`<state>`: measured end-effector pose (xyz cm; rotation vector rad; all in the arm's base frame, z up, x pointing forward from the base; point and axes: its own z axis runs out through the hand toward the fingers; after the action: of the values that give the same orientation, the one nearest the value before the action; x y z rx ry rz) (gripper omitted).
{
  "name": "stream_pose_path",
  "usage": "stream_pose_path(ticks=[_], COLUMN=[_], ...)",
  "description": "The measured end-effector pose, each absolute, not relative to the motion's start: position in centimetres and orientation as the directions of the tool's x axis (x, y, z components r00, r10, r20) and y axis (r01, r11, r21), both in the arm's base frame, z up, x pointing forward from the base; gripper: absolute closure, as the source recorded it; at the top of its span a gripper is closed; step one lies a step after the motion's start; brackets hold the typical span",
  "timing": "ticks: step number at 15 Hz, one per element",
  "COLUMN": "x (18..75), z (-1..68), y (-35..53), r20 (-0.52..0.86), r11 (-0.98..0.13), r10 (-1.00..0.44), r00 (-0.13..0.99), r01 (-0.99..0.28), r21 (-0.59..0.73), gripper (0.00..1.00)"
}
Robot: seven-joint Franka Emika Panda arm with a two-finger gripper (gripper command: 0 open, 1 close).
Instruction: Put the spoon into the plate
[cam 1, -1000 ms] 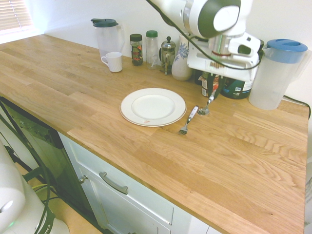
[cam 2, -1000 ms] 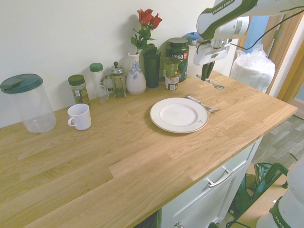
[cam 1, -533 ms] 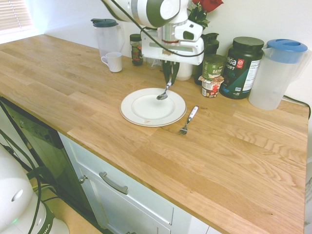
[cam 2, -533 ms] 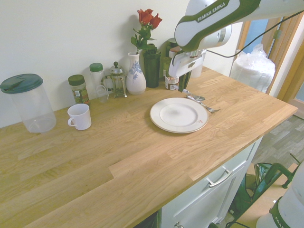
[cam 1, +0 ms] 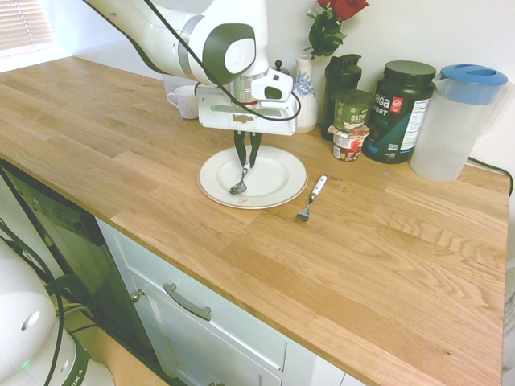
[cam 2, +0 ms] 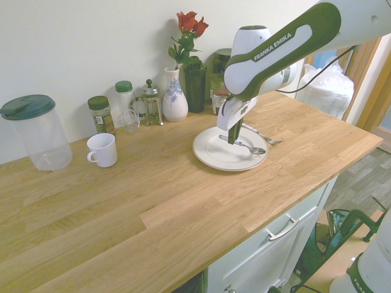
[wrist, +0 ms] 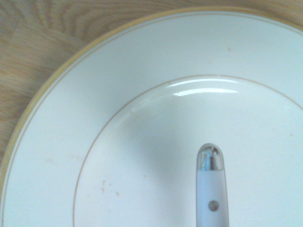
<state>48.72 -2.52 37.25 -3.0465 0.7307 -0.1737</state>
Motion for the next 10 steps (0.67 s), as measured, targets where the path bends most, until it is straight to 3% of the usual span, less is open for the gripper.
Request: stream_pose_path(ticks=[6, 7, 10], x=[49.4, 49.5, 49.7], z=[35.6, 35.4, 35.0], y=[-1.5, -1.5, -1.3], r20=[0.112, 0.116, 0.119], r11=[-0.893, -0.893, -0.889], r10=[-0.449, -0.447, -0.454], r00=[0.886, 0.887, 0.883], r01=[-0.451, -0.449, -0.458], r21=[-0.009, -0.005, 0.008], gripper=[1.00, 0.00, 0.00])
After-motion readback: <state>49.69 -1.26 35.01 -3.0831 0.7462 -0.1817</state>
